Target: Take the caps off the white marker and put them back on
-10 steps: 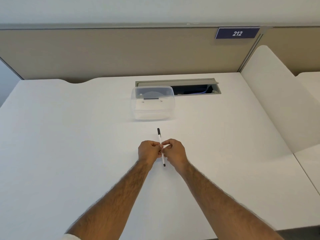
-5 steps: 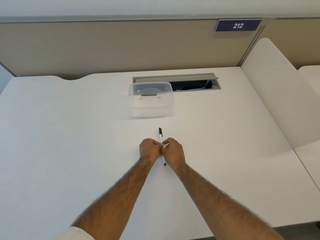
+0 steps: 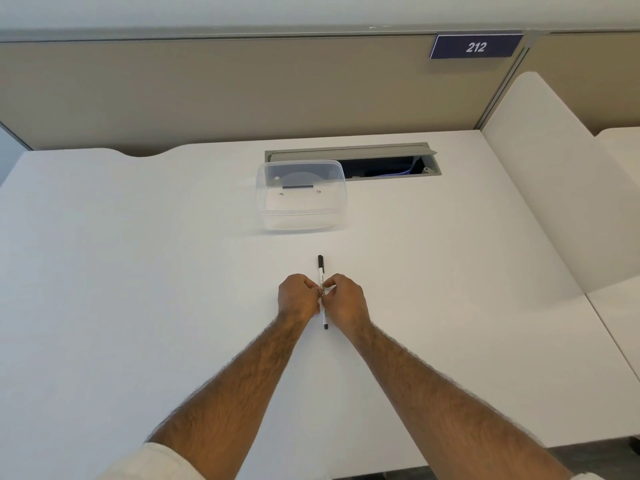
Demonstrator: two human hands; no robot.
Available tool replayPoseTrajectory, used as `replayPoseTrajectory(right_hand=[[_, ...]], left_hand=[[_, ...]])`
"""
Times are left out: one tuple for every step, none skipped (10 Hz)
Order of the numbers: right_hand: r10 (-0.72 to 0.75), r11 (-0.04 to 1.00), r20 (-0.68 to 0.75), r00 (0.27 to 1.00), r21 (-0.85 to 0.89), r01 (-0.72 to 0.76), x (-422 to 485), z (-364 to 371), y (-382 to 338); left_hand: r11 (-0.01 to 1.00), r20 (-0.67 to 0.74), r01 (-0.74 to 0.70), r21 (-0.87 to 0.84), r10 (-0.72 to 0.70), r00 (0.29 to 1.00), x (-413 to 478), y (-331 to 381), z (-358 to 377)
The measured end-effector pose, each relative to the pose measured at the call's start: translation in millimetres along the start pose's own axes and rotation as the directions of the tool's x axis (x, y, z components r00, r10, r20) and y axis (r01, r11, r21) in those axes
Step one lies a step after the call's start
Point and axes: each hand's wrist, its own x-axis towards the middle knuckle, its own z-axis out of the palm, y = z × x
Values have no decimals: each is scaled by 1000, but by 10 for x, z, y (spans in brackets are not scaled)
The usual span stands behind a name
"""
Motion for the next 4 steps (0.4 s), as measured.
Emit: replayPoseTrajectory(right_hand=[[-9,1000,12,1000,26,9,-3,-11,9],[-15,999,18,1000,47,14,-9,-23,18],[-25,998,-4,1000,50,25,-32,-50,60],[-35,998,-34,999,47,37,-46,-67,109]], left_hand=[[1000,-7,-15,19,15,1000,-27,-12,-19],[998,13,-38,45,38,999,-34,-10,-34],[984,13,-98,146,97,995,-80,-58,-95],[945,-70,-131,299,159,985,-109,-119,-147]])
